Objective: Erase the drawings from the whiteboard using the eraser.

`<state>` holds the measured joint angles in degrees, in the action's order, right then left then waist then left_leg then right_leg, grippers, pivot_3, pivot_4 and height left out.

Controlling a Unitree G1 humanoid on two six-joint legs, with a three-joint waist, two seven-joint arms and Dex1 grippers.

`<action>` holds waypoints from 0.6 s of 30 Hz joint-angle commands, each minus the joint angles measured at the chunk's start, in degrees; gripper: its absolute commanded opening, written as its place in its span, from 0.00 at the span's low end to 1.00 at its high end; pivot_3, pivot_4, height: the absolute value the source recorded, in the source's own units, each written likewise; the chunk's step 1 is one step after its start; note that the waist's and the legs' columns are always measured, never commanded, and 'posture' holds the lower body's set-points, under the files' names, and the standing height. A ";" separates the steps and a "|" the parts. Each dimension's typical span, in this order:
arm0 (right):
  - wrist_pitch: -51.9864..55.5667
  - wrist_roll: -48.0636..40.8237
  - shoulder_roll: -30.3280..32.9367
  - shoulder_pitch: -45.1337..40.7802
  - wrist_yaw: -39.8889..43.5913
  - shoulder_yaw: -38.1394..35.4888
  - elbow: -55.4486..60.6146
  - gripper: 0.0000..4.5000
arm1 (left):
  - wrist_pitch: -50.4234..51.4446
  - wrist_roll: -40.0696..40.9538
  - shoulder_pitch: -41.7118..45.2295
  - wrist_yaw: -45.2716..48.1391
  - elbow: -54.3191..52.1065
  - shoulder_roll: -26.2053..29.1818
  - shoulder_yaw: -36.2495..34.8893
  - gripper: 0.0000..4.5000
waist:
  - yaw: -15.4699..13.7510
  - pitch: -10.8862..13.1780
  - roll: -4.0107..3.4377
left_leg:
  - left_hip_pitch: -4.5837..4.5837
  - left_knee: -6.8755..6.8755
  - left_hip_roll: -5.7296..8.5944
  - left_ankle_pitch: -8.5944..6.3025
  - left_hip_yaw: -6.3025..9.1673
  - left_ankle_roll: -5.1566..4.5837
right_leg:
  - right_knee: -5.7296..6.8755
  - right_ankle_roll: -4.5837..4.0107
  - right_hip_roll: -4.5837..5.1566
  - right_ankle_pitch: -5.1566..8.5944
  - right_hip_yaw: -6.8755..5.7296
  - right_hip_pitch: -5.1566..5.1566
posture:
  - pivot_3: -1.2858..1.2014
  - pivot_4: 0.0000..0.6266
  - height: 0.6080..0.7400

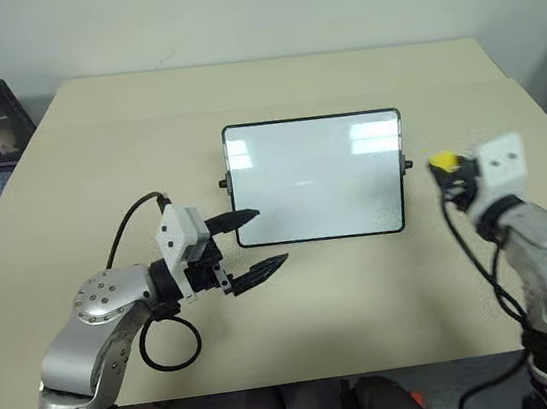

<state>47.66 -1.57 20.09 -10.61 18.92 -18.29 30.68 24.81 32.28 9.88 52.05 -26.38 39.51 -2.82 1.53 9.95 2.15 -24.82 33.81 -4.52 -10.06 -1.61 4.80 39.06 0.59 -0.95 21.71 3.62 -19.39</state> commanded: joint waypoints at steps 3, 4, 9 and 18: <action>5.48 -2.03 -0.41 4.24 -1.89 -3.76 5.71 0.26 | -2.23 0.62 2.79 3.61 -0.57 -0.44 2.04 1.00 | 0.81 0.01 -0.05 | 0.07 0.00 -0.05 -0.02 -0.02 -0.03 | 0.07 0.01 -0.09 0.00 0.09 0.00 | 0.52 0.24 1.00; 6.13 -2.52 -1.03 4.94 -2.10 -3.53 5.55 0.26 | -2.12 1.03 3.35 4.10 -0.46 -0.78 2.47 1.00 | 0.84 0.00 -0.07 | 0.08 0.00 -0.06 -0.01 -0.02 -0.03 | 0.08 0.01 -0.11 0.00 0.10 0.00 | 0.52 0.24 1.00; 7.68 -3.89 -3.87 4.87 -4.18 -1.46 2.96 0.26 | -2.49 1.42 6.83 7.29 0.75 -1.84 5.15 1.00 | 0.74 0.00 -0.07 | 0.07 0.04 -0.01 -0.01 -0.06 -0.02 | 0.06 0.03 -0.30 -0.01 0.15 0.01 | 0.52 0.24 1.00; 8.36 -5.53 -3.20 2.54 -5.80 -1.38 -2.17 0.26 | -3.13 0.54 10.58 10.24 2.14 -3.72 8.23 1.00 | 0.34 -0.01 -0.08 | 0.06 0.09 -0.01 -0.01 -0.07 -0.02 | 0.06 0.06 -0.33 -0.03 0.18 0.01 | 0.52 0.24 1.00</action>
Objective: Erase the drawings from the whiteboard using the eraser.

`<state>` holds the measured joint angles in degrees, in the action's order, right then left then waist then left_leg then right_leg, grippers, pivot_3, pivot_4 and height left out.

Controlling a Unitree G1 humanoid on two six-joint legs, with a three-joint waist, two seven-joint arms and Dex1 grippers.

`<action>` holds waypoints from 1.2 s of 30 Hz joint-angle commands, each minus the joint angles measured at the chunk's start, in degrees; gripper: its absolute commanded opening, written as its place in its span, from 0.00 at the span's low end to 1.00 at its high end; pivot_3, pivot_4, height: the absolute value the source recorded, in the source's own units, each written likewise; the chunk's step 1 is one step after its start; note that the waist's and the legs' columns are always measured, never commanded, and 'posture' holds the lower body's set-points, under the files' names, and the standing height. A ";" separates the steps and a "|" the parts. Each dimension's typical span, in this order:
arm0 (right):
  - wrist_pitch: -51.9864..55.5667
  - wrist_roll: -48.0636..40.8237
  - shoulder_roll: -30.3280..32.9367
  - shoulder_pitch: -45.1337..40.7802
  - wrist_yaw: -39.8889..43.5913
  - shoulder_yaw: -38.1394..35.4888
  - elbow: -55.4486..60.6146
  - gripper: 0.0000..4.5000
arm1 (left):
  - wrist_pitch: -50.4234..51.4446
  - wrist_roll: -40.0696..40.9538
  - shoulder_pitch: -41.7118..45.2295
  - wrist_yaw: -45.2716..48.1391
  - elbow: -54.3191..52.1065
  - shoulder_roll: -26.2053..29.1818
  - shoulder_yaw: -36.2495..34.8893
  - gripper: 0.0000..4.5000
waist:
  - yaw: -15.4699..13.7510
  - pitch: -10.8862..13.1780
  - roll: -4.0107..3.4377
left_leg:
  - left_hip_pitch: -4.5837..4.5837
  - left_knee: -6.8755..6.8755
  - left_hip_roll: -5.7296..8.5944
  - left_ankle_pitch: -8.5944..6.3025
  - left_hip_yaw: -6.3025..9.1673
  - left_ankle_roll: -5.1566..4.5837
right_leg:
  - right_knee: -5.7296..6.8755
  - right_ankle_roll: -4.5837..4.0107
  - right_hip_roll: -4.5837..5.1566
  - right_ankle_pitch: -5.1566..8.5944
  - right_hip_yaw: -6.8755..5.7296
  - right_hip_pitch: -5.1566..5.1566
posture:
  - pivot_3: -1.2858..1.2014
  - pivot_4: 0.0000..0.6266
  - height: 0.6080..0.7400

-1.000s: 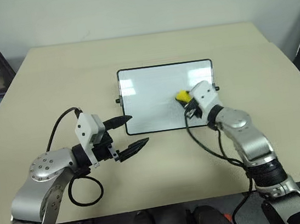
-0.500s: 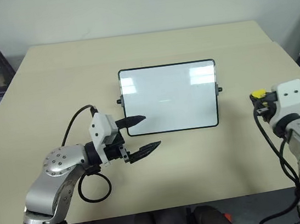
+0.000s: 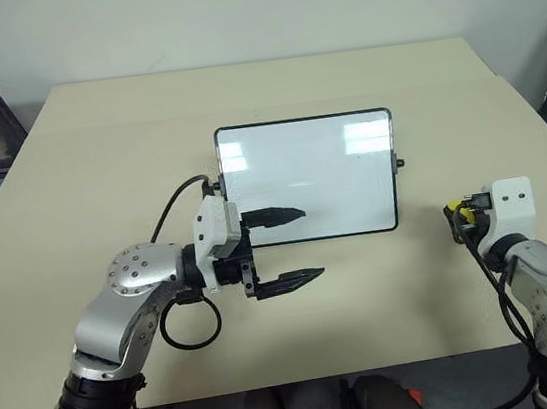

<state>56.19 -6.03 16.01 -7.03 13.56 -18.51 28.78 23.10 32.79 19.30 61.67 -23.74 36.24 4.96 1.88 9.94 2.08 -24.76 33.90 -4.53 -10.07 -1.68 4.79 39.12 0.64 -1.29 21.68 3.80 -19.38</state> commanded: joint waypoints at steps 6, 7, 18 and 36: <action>-1.50 -2.09 1.12 -2.72 -0.81 -1.69 -4.49 0.26 | -1.70 -0.56 1.45 0.46 -0.04 -1.34 0.90 1.00 | -0.04 0.00 0.00 | 0.00 0.01 0.00 0.00 0.00 0.00 | 0.01 0.00 -0.01 0.00 0.00 0.01 | 0.52 0.24 1.00; -2.63 -1.84 1.09 -3.25 -1.46 -1.67 -5.35 0.26 | -2.06 -0.93 1.50 -0.15 0.24 -1.75 0.73 1.00 | -0.03 0.00 0.00 | 0.00 0.02 0.00 0.00 0.00 0.00 | 0.02 0.00 -0.01 0.00 0.00 0.01 | 0.52 0.24 1.00; -4.91 -2.50 2.20 -4.62 -1.91 -0.45 -8.32 0.96 | -1.81 -1.44 -0.88 -3.11 -1.21 -2.07 -0.43 1.00 | -0.10 -0.01 -0.02 | 0.00 0.05 -0.01 0.01 0.00 0.01 | 0.08 0.00 -0.01 -0.01 0.00 0.02 | 0.52 0.24 1.00; -37.31 -1.93 -7.87 15.04 -1.26 11.15 5.68 1.00 | -8.67 -11.51 -25.93 -38.27 -7.95 -15.72 -20.54 1.00 | -0.09 -0.13 0.08 | 0.04 0.18 -0.04 -0.05 0.07 -0.09 | 0.31 0.01 0.24 0.00 0.00 0.03 | 0.52 0.24 1.00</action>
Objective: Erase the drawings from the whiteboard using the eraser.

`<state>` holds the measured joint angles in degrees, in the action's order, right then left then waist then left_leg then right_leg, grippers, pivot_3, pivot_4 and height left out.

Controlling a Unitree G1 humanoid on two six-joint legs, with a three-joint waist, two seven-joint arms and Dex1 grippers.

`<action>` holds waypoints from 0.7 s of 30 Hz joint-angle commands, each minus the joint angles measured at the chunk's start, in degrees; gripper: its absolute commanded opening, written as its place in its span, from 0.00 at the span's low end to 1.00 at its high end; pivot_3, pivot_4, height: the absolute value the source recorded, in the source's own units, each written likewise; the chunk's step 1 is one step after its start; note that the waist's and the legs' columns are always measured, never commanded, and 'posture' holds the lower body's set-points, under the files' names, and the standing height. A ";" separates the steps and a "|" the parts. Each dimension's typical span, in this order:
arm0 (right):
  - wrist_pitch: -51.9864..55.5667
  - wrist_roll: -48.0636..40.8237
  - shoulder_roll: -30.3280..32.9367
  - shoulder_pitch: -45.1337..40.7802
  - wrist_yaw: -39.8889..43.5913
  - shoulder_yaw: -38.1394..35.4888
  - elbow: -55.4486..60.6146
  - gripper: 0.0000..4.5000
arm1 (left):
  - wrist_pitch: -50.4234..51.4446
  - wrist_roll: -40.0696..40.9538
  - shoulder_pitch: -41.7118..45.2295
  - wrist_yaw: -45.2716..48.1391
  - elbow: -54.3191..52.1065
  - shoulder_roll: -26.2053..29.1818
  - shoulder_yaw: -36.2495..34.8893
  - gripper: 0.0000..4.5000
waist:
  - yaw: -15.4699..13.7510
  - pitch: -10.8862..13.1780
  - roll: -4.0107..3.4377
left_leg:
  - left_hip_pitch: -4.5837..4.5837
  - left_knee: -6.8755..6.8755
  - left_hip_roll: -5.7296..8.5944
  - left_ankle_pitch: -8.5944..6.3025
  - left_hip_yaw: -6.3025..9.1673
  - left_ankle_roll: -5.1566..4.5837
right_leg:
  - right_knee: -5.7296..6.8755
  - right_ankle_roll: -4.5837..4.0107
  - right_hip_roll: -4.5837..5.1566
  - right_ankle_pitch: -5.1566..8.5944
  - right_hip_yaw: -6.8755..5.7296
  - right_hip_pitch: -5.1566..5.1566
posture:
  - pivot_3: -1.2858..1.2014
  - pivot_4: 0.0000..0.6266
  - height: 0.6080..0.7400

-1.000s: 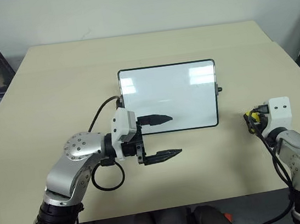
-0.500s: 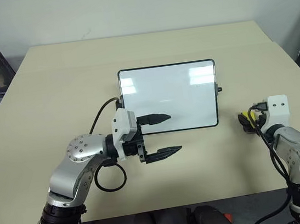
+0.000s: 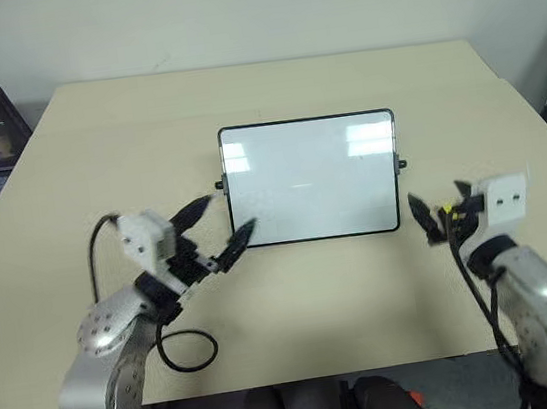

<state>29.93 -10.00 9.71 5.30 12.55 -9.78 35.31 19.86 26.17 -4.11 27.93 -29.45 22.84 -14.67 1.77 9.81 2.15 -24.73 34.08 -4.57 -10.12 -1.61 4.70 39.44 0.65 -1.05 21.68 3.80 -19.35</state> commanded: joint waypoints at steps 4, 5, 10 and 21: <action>-23.46 2.62 -1.81 8.92 2.70 4.53 -4.95 1.00 | -10.89 -10.49 -6.69 -8.74 -1.61 -5.85 -0.53 1.00 | -0.10 -0.03 0.05 | 0.13 0.07 0.05 -0.02 0.06 -0.12 | 0.21 0.02 0.03 -0.01 -0.09 0.07 | 0.52 0.24 1.00; -24.96 1.19 -2.22 9.56 3.00 3.52 -6.03 1.00 | -11.64 -11.50 -7.32 -9.84 -1.92 -6.72 -0.24 1.00 | -0.09 -0.05 0.07 | 0.22 0.08 0.07 0.00 0.07 -0.14 | 0.28 0.14 0.05 0.06 -0.09 0.15 | 0.52 0.24 1.00; -29.84 0.44 -2.49 8.92 4.19 4.11 -12.08 1.00 | -12.69 -13.04 -9.72 -15.10 -1.77 -10.63 -1.52 1.00 | 0.12 -0.09 0.15 | 0.57 0.09 0.05 0.03 0.02 -0.19 | 0.52 0.18 0.05 0.09 0.01 0.30 | 0.52 0.24 1.00; -27.88 0.11 -0.57 8.71 3.88 3.39 -8.78 1.00 | -14.41 -16.50 -12.31 -18.55 0.29 -12.58 -0.33 1.00 | 0.03 -0.13 0.16 | 0.57 0.04 0.06 0.03 -0.08 -0.18 | 0.47 0.08 0.02 0.05 0.13 0.30 | 0.52 0.24 1.00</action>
<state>1.93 -8.52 8.68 14.14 16.78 -5.58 22.90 6.73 10.33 -16.52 10.14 -28.23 10.58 -15.31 1.80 9.68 2.31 -24.17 34.12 -4.52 -10.09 -1.69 4.52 39.90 0.74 -1.02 21.73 3.92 -19.05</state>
